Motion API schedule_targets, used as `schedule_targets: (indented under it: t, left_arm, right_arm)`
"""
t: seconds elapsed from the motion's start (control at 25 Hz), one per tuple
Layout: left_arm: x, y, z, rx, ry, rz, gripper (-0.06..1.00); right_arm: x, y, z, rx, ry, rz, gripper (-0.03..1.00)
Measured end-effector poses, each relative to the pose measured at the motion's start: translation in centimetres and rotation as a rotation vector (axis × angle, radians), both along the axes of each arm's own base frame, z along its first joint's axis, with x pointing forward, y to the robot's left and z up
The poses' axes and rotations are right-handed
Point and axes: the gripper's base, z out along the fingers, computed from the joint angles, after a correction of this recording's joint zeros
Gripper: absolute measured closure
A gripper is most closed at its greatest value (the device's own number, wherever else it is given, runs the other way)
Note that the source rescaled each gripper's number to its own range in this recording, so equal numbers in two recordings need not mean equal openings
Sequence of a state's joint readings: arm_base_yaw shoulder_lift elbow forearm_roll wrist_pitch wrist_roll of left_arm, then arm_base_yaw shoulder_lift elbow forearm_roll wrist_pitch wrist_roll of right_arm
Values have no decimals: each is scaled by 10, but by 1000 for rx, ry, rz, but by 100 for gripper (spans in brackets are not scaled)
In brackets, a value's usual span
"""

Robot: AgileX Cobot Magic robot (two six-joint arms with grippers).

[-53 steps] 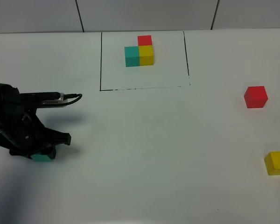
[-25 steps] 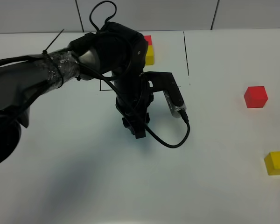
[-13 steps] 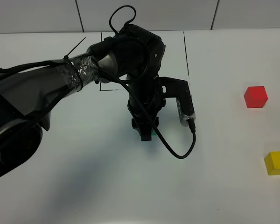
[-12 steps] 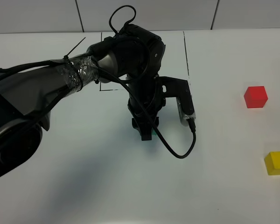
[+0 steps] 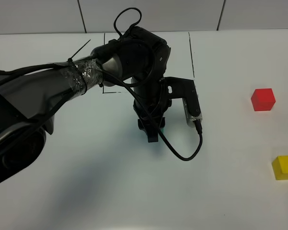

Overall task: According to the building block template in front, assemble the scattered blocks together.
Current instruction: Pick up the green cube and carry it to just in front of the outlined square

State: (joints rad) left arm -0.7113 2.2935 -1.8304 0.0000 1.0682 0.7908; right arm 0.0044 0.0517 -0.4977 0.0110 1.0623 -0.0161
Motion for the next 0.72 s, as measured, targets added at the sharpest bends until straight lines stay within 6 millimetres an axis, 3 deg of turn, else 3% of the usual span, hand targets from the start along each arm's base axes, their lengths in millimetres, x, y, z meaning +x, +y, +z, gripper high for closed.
schedule_targets:
  t: [0.28,0.72]
  left_arm:
    - [-2,-4,-25,32,37,-7,94]
    - [0,-6,-28,18,21,-9,94]
  right_arm:
    - [0,0,0,0,0,0,24]
    - [0,0,0,0,0,0,24]
